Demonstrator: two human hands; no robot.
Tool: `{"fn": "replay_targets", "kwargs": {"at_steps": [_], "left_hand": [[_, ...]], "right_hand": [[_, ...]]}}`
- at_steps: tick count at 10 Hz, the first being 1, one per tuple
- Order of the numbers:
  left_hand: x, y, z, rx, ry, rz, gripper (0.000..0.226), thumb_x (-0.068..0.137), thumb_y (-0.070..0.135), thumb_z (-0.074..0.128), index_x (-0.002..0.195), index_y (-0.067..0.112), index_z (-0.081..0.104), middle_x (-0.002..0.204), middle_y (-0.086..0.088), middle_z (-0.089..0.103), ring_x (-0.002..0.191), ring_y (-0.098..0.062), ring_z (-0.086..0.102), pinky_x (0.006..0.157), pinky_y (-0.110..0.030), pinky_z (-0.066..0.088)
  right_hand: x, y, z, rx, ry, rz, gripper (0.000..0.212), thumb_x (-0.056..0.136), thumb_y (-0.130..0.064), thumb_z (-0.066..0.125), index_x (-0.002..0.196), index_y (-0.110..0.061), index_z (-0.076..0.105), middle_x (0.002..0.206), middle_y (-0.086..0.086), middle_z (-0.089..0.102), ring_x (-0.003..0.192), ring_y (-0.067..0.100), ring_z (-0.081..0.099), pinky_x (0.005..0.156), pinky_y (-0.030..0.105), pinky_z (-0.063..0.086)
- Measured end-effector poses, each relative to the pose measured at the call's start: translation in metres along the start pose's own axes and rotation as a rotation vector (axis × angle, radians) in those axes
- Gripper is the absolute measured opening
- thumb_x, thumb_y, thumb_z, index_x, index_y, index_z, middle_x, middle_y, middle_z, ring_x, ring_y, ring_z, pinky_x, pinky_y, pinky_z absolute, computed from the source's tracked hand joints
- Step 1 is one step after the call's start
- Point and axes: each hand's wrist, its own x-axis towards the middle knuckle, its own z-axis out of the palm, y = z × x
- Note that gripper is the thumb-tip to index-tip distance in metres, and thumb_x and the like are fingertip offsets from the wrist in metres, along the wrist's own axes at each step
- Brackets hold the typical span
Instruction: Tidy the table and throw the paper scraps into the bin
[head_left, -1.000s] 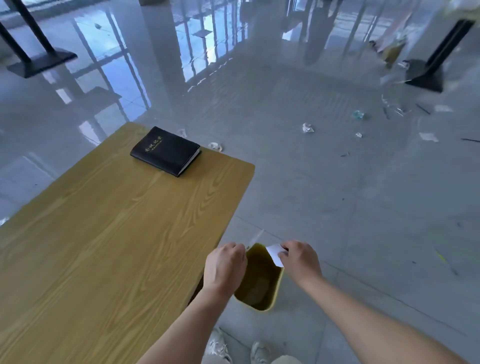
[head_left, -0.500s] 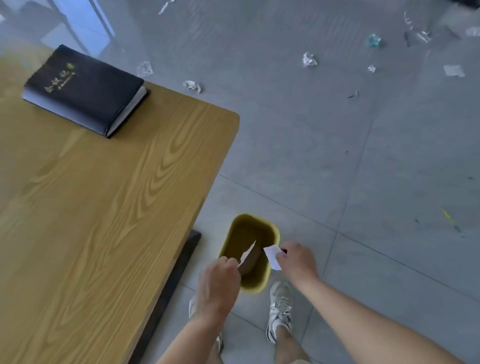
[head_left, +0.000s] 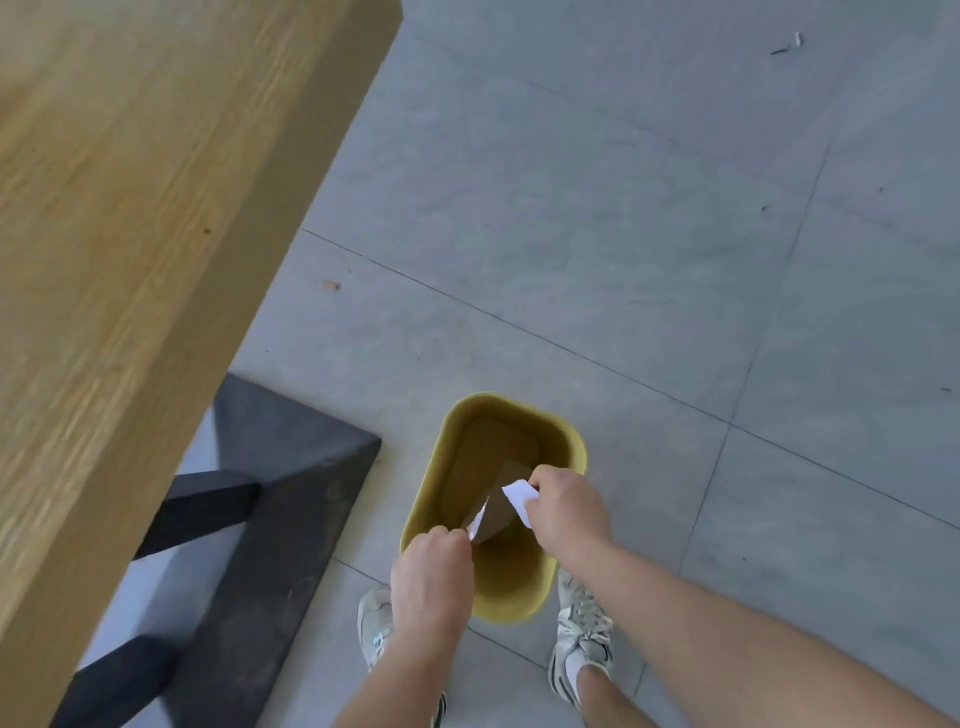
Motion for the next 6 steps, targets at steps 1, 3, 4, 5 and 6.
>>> {"fn": "replay_targets", "kwargs": {"at_steps": [1,3,4,5,6], "left_hand": [[0.008,0.002,0.015,-0.023,-0.013,0.004,0.016,0.094,0.017,0.052,0.095,0.024,0.067,0.072,0.007,0.053,0.065,-0.012,0.053,0.058,-0.025,0.049],[0.0,0.002,0.012,-0.049,-0.015,-0.025,0.019,0.097,0.024,0.051,0.11,0.026,0.063,0.085,0.009,0.056,0.07,-0.01,0.054,0.061,-0.02,0.049],[-0.015,0.001,-0.004,-0.07,0.013,-0.037,0.018,0.096,0.022,0.047,0.104,0.025,0.063,0.082,0.008,0.053,0.069,-0.011,0.051,0.058,-0.022,0.048],[-0.031,0.0,-0.027,-0.095,0.012,-0.049,0.013,0.094,0.022,0.046,0.084,0.026,0.053,0.073,0.009,0.044,0.065,-0.011,0.046,0.053,-0.021,0.039],[-0.046,0.006,-0.048,-0.13,0.009,-0.074,0.016,0.092,0.016,0.043,0.08,0.025,0.049,0.072,0.007,0.043,0.065,-0.012,0.046,0.051,-0.022,0.031]], "right_hand": [[0.01,0.002,0.011,-0.032,-0.009,-0.036,0.007,0.091,-0.011,0.05,0.088,-0.017,0.05,0.094,0.005,0.055,0.078,0.026,0.047,0.057,0.03,0.035],[0.009,0.002,0.015,-0.028,-0.021,-0.071,0.036,0.094,-0.035,0.058,0.127,-0.019,0.052,0.121,0.006,0.055,0.1,0.025,0.061,0.072,0.028,0.044],[0.0,0.002,0.004,-0.012,-0.05,-0.074,0.035,0.095,-0.032,0.057,0.128,-0.021,0.052,0.123,0.003,0.056,0.101,0.024,0.06,0.071,0.027,0.044],[-0.015,0.002,-0.012,-0.022,-0.083,-0.077,0.035,0.095,-0.033,0.056,0.128,-0.021,0.053,0.122,0.002,0.06,0.103,0.024,0.061,0.071,0.027,0.044],[-0.032,-0.003,-0.031,-0.004,-0.076,-0.073,0.033,0.093,-0.031,0.056,0.125,-0.021,0.054,0.117,0.001,0.062,0.102,0.023,0.061,0.072,0.028,0.045]]}}
